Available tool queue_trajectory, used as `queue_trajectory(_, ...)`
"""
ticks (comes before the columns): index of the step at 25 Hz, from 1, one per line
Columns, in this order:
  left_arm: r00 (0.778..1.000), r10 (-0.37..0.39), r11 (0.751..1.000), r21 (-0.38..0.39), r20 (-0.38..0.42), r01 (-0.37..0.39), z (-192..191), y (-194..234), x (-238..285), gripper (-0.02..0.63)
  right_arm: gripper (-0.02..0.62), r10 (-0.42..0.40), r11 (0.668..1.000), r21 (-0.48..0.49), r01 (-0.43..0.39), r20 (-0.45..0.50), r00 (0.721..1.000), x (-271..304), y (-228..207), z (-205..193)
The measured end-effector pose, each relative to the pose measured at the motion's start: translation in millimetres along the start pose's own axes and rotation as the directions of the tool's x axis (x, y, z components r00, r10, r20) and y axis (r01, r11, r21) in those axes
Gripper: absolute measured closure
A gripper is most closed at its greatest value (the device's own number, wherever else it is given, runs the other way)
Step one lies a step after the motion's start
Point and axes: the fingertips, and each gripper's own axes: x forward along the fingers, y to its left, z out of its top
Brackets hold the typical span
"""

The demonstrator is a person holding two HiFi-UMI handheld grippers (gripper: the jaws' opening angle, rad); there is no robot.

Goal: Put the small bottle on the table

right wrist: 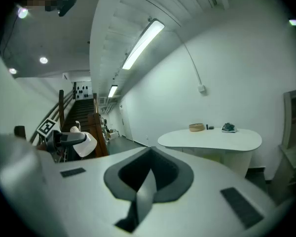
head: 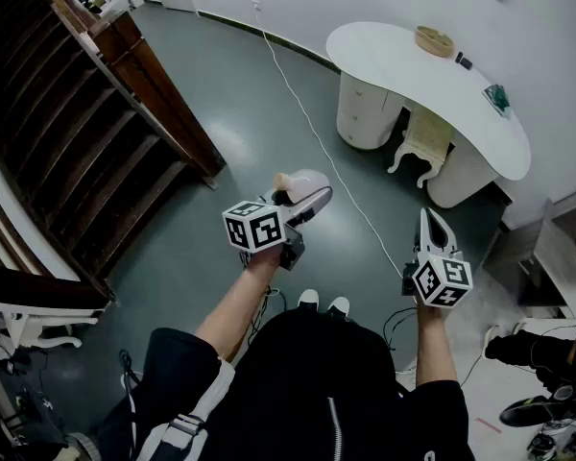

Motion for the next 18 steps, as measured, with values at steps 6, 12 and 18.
queue_trajectory(6, 1.000, 0.008, 1.000, 0.002, 0.000, -0.008, -4, -6, 5, 0.210, 0.594, 0.083, 0.996, -0.011, -0.083, 0.008, 0.997, -1, 8, -2)
queue_trajectory(12, 1.000, 0.030, 1.000, -0.002, 0.000, -0.030, -16, -14, 22, 0.210, 0.594, 0.071, 0.997, -0.008, -0.072, -0.041, 0.997, -3, -19, -18)
queue_trajectory(18, 0.999, 0.050, 0.999, -0.016, 0.016, -0.050, -29, -21, 34, 0.210, 0.594, 0.097, 0.995, 0.004, -0.097, -0.050, 0.994, -4, -40, -22)
